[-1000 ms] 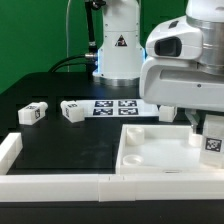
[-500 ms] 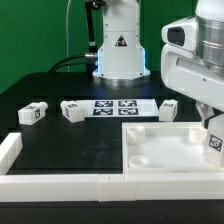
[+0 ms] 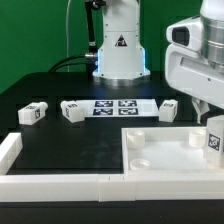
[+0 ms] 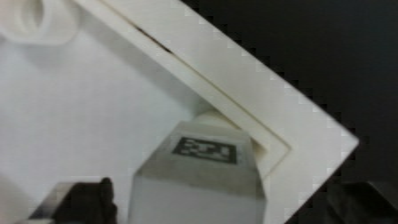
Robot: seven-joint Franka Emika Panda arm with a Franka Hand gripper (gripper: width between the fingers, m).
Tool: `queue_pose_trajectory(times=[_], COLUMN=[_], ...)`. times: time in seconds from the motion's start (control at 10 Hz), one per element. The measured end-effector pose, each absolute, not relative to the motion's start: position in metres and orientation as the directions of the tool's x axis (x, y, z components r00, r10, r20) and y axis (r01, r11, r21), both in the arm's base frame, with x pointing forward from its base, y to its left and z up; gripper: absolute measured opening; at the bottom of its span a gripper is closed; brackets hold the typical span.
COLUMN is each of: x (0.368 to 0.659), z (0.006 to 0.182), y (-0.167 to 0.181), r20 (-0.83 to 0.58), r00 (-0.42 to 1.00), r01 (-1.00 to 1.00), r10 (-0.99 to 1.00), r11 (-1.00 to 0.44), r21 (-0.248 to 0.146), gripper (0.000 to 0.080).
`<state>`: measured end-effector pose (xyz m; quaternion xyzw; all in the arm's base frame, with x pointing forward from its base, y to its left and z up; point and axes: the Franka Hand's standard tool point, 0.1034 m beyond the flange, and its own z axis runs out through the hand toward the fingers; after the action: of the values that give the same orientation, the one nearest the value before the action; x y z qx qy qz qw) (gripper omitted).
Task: Assemble one leg
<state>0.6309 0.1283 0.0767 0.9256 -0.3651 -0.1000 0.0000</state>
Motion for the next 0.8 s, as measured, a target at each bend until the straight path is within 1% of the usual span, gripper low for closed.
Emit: queue_pose_trajectory(times=[0.1, 0.2, 0.3, 0.4, 0.5, 0.6, 0.7, 0.8], x=[0.631, 0.631, 0.631, 0.633, 0.636, 0.637, 0.640, 0.643], z=[0.076, 0.076, 0.074, 0.073, 0.073, 0.074, 0.075, 0.076], y=[0.127, 0.126, 0.126, 0.126, 0.125, 0.124, 0.123, 0.123], r20=[-0.194, -0.198, -0.191, -0.169, -0.143, -0.125, -0.101, -0.074], r00=[0.817, 0.888, 0.929, 0.976, 0.990, 0.977, 0.940, 0.906], r01=[-0.547, -0.422, -0.325, -0.147, 0.011, 0.161, 0.316, 0.408], r10=[-0.543, -0.415, -0.317, -0.137, 0.022, 0.173, 0.326, 0.417], r11=[-0.837, -0.907, -0.945, -0.988, -0.997, -0.982, -0.943, -0.907], r21=[0.038, 0.009, -0.014, -0.052, -0.080, -0.094, -0.102, -0.107], gripper=[0.0617, 0.0643, 0.0648, 0.0648, 0.0649, 0.0649, 0.0649, 0.0649])
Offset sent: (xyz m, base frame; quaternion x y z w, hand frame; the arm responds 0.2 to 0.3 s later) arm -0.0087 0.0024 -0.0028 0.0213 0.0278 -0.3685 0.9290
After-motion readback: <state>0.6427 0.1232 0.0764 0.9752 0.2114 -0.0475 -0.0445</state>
